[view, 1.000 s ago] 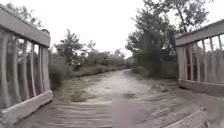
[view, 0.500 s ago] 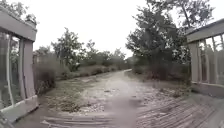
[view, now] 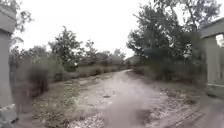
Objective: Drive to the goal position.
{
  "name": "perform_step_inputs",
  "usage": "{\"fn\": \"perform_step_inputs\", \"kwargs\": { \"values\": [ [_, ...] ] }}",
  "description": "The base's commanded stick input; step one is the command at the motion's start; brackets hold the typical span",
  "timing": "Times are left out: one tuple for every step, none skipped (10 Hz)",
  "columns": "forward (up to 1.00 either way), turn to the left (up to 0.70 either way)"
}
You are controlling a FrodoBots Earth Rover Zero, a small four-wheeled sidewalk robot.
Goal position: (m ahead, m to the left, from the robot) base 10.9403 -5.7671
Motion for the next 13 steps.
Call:
{"fn": "perform_step_inputs", "kwargs": {
  "values": [
    [0.70, 0.00],
    [0.70, 0.00],
    [0.70, 0.00],
    [0.70, 0.00],
    [0.70, 0.00],
    [0.70, 0.00],
    [0.70, 0.00],
    [0.70, 0.00],
    [0.70, 0.00],
    [0.70, 0.00],
    [0.70, 0.00],
    [0.70, 0.00],
    [0.70, 0.00]
  ]
}}
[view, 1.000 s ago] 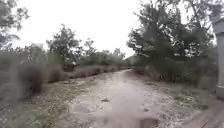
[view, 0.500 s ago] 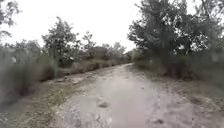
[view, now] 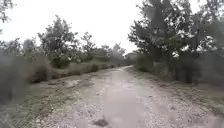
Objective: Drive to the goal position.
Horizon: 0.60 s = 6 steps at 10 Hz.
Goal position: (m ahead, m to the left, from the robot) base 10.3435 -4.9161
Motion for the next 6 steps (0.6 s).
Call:
{"fn": "perform_step_inputs", "kwargs": {
  "values": [
    [0.70, 0.00],
    [0.70, 0.00],
    [0.70, 0.00],
    [0.70, 0.00],
    [0.70, 0.00],
    [0.70, 0.00]
  ]
}}
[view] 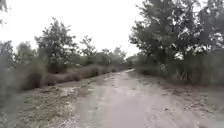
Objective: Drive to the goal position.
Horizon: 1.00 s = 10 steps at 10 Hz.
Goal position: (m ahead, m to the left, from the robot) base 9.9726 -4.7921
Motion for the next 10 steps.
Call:
{"fn": "perform_step_inputs", "kwargs": {
  "values": [
    [0.70, 0.00],
    [0.70, 0.00],
    [0.70, 0.00],
    [0.70, 0.00],
    [0.70, 0.00],
    [0.70, 0.00],
    [0.70, 0.00],
    [0.70, 0.00],
    [0.70, 0.00],
    [0.70, 0.00]
  ]
}}
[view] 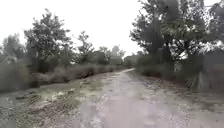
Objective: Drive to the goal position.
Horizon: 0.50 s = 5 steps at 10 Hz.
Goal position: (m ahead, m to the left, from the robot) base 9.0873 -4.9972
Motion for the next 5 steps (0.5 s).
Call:
{"fn": "perform_step_inputs", "kwargs": {
  "values": [
    [0.70, 0.00],
    [0.70, 0.00],
    [0.70, 0.00],
    [0.70, 0.00],
    [0.70, 0.00]
  ]
}}
